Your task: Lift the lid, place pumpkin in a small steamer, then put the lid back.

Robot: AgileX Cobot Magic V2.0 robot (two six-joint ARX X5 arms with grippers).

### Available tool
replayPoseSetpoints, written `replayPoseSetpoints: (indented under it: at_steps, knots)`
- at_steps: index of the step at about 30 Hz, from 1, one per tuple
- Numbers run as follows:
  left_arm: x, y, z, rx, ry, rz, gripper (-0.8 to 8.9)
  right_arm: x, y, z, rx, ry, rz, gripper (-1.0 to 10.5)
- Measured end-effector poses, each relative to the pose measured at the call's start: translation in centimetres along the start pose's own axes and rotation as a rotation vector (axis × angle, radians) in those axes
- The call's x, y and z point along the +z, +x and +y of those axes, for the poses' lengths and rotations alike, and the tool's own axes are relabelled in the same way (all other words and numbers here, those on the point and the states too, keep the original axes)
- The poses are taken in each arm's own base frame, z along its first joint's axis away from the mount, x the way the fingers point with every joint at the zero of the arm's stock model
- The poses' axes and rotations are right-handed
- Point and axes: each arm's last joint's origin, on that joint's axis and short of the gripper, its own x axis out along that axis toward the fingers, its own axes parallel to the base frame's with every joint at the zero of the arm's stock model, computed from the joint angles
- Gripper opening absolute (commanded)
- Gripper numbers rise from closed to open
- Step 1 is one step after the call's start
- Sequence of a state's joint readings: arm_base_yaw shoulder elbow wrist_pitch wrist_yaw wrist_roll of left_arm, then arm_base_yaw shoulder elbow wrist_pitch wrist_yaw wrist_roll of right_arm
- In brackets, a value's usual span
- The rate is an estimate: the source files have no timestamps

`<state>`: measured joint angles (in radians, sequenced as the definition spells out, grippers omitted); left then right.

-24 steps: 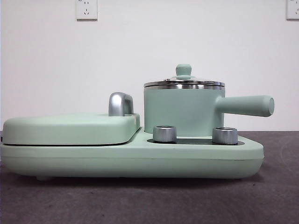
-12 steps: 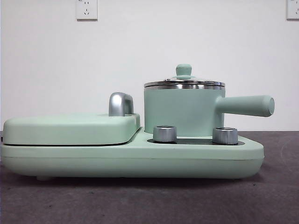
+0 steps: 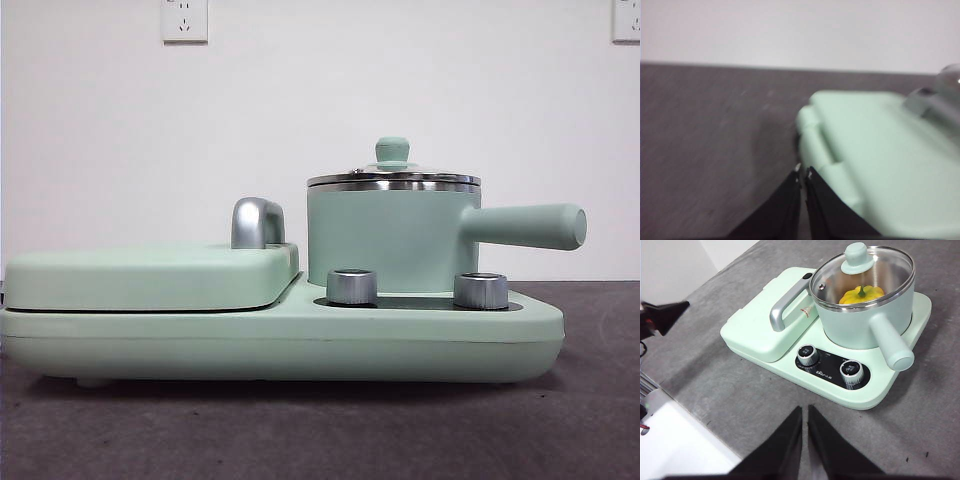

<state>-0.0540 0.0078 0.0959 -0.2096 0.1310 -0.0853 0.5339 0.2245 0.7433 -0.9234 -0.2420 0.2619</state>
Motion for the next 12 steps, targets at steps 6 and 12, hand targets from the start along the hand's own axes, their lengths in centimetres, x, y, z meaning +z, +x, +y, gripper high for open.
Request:
replayPoseSetpoints:
  at_steps: [6,12]
  knots:
    - [-1.2,0.4,0.8,0.136,-0.002,0.015,0.20,0.0,0.0,0.0,0.000,0.000,0.000,0.2]
    - [-1.7,0.5,1.3,0.211,0.001,0.016,0.20,0.0,0.0,0.0,0.000,0.000,0.000,0.2]
